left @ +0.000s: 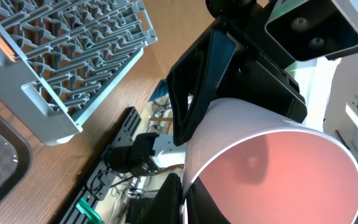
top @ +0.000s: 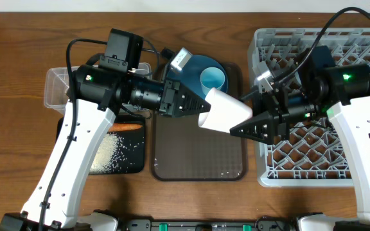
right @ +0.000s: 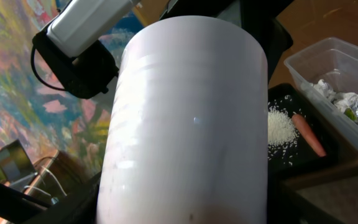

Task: Sort waste into correct bins and load items into the dishwasher rack
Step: 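Grasp the cup with the right gripper and release the left gripper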

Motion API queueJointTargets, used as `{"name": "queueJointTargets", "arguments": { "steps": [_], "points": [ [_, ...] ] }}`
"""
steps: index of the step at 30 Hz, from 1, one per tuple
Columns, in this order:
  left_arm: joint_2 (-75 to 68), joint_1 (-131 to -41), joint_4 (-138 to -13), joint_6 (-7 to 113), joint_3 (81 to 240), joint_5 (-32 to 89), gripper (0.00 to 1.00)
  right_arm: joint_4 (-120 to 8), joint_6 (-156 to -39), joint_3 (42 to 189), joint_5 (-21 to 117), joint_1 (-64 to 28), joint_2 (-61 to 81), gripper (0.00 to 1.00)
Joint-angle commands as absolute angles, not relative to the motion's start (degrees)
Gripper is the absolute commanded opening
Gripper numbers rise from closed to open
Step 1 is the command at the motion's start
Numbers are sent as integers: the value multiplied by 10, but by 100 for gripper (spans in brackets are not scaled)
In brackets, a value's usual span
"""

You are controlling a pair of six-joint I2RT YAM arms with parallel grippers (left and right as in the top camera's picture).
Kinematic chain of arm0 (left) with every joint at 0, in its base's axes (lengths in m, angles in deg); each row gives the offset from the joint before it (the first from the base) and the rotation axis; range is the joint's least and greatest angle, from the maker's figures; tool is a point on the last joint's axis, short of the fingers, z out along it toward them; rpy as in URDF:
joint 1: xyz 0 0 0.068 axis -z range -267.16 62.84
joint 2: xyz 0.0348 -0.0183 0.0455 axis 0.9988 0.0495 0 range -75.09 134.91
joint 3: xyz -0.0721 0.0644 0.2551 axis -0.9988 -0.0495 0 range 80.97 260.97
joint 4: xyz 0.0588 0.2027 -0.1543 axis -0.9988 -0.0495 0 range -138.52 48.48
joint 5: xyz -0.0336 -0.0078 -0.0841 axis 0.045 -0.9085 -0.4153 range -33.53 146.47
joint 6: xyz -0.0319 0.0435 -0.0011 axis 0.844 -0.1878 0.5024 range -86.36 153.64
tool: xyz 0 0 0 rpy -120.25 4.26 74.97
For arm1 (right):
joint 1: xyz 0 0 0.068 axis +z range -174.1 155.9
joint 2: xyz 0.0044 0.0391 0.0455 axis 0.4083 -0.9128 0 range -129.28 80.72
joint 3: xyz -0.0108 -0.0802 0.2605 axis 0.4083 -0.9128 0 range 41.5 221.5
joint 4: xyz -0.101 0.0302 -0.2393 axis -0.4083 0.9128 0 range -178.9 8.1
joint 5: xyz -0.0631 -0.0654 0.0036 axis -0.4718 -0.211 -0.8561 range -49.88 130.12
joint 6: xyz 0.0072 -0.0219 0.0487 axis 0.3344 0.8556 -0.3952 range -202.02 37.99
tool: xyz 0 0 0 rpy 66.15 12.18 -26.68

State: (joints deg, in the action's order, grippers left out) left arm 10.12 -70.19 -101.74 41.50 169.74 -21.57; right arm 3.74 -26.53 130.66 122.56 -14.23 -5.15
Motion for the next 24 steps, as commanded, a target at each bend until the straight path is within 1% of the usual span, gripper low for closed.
{"name": "queueJointTargets", "arguments": {
  "steps": [1, 5, 10, 18, 24],
  "points": [
    [100, -693, -1026, 407, 1700, -223, 6, 30, -261, 1306, 1245, -156, -58, 46],
    [100, -693, -1034, 407, 1700, -204, 6, 26, -261, 1306, 1245, -156, -58, 35],
    [100, -693, -1076, 399, 1700, -144, 6, 19, -261, 1306, 1243, -156, -58, 35],
    [100, -693, -1085, 381, 1700, -143, 6, 15, -261, 1306, 1243, -156, -58, 35],
    [100, -693, -1086, 382, 1700, -103, 8, 14, -261, 1306, 1240, -157, -58, 33]
  ]
}}
